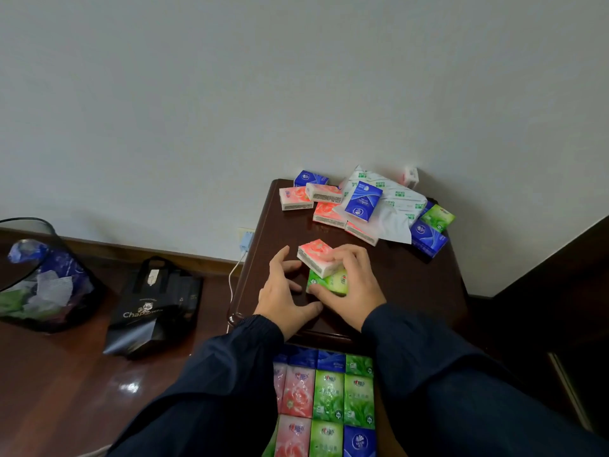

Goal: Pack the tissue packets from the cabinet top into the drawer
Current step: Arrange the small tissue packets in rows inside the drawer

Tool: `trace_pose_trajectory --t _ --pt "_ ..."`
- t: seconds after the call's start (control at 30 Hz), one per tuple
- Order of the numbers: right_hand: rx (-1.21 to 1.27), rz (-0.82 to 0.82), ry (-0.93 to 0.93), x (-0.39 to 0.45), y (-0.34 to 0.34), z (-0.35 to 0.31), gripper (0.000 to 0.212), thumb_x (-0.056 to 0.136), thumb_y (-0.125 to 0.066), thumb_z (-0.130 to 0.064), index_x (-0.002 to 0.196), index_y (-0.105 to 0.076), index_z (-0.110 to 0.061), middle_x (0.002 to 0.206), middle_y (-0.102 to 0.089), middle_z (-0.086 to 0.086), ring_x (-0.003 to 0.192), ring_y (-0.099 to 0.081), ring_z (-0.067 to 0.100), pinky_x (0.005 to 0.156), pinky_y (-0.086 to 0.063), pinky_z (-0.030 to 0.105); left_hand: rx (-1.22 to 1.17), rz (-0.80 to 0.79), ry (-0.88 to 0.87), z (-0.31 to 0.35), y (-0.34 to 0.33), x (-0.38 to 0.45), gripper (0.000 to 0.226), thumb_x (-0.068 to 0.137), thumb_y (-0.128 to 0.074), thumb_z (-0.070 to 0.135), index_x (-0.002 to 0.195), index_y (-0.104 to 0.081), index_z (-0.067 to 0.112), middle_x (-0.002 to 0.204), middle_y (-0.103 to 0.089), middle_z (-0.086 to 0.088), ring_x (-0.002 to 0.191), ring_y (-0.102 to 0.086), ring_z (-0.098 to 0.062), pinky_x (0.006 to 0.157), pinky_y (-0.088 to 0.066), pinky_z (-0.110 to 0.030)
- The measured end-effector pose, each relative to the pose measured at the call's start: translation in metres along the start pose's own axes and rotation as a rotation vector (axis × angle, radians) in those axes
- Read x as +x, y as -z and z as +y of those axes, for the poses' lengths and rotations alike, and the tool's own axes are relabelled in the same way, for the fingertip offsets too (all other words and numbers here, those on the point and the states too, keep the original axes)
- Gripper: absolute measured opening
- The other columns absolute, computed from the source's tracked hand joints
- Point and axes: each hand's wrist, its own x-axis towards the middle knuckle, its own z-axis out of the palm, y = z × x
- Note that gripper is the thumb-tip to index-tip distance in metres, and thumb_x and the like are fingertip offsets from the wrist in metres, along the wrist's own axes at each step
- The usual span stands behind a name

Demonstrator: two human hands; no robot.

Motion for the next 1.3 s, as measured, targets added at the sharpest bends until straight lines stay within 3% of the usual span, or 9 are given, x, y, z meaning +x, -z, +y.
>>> trace_pose_trajectory --t 0.27,0.4,0.57,0.67,0.8,0.97,1.07,1.17,1.3 --pt "0.289 0.035 -0.263 -0.050 0.012 -0.029 0.031 0.083 -0.078 -0.029 0.106 -0.057 -0.031 0.117 -0.059 -0.009 0.104 -0.062 0.009 0.088 -0.055 0.041 0.135 0.011 -0.046 0.012 -0.008 -0.023 0.124 0.054 -0.085 0.059 0.153 -0.017 0.032 0.110 -0.062 0.026 0.097 -0.055 0.003 0.101 -0.039 -0.040" --pt "0.345 0.039 -0.331 -0.079 0.019 -0.044 0.028 0.081 -0.079 -0.024 0.099 -0.058 -0.033 0.109 -0.066 -0.008 0.094 -0.065 0.007 0.079 -0.058 0.032 0.068 0.043 -0.034 0.014 -0.015 -0.054 0.120 0.054 -0.087 0.053 0.151 -0.019 0.037 0.103 -0.064 0.026 0.095 -0.057 0.004 0.103 -0.043 -0.045" --pt "0.650 0.069 -0.489 -0.123 0.026 -0.042 0.027 0.077 -0.081 -0.025 0.098 -0.064 -0.029 0.108 -0.073 -0.004 0.104 -0.069 0.009 0.090 -0.057 0.036 -0.131 -0.101 -0.001 0.018 -0.019 -0.098 0.107 0.063 -0.094 0.037 0.149 -0.030 0.037 0.110 -0.061 0.016 0.091 -0.059 -0.002 0.087 -0.052 -0.023" --pt "0.827 0.109 -0.575 -0.146 0.025 -0.044 0.033 0.065 -0.085 -0.037 0.093 -0.068 -0.035 0.109 -0.076 -0.003 0.103 -0.072 0.014 0.086 -0.059 0.036 -0.200 -0.172 0.043 0.031 -0.026 -0.122 0.079 0.074 -0.088 0.034 0.140 -0.044 0.036 0.130 -0.056 0.005 0.107 -0.062 -0.008 0.095 -0.055 -0.034" --pt "0.949 0.094 -0.664 -0.171 0.033 -0.039 0.042 0.060 -0.090 -0.034 0.098 -0.072 -0.033 0.112 -0.075 0.003 0.101 -0.075 0.024 0.080 -0.060 0.040 -0.267 -0.294 0.116 0.044 -0.034 -0.145 0.075 0.077 -0.083 0.041 0.142 -0.047 0.032 0.129 -0.063 0.006 0.118 -0.062 -0.014 0.102 -0.052 -0.044" --pt "0.943 0.153 -0.754 -0.187 0.051 -0.037 0.054 0.053 -0.098 -0.041 0.097 -0.074 -0.020 0.106 -0.076 0.011 0.096 -0.076 0.026 0.079 -0.060 0.038 -0.266 -0.313 0.219 0.048 -0.040 -0.162 0.067 0.071 -0.090 0.033 0.127 -0.054 0.034 0.118 -0.063 0.003 0.101 -0.068 -0.013 0.088 -0.060 -0.034" --pt "0.910 0.260 -0.826 -0.192 0.062 -0.029 0.035 0.076 -0.087 -0.011 0.105 -0.069 -0.015 0.112 -0.069 0.017 0.096 -0.073 0.027 0.072 -0.062 0.036 -0.167 -0.220 0.215 0.046 -0.042 -0.167 0.062 0.069 -0.092 0.030 0.116 -0.052 0.028 0.104 -0.058 0.005 0.086 -0.061 -0.006 0.067 -0.053 -0.014" --pt "0.930 0.344 -0.963 -0.195 0.070 -0.011 0.064 0.073 -0.081 0.011 0.123 -0.055 -0.018 0.110 -0.063 0.012 0.098 -0.068 0.029 0.078 -0.063 0.045 -0.142 -0.179 0.242 0.038 -0.045 -0.167 0.064 0.066 -0.094 0.026 0.114 -0.051 0.024 0.116 -0.057 0.001 0.105 -0.059 -0.015 0.088 -0.055 -0.029" --pt "0.721 0.300 -1.032 -0.198 0.069 0.010 0.051 0.075 -0.086 -0.009 0.123 -0.068 -0.013 0.099 -0.074 0.008 0.093 -0.071 0.026 0.093 -0.057 0.042 -0.074 -0.172 0.261 0.028 -0.051 -0.163 0.061 0.067 -0.093 0.023 0.116 -0.055 0.026 0.123 -0.056 0.004 0.112 -0.055 -0.011 0.090 -0.049 -0.023"
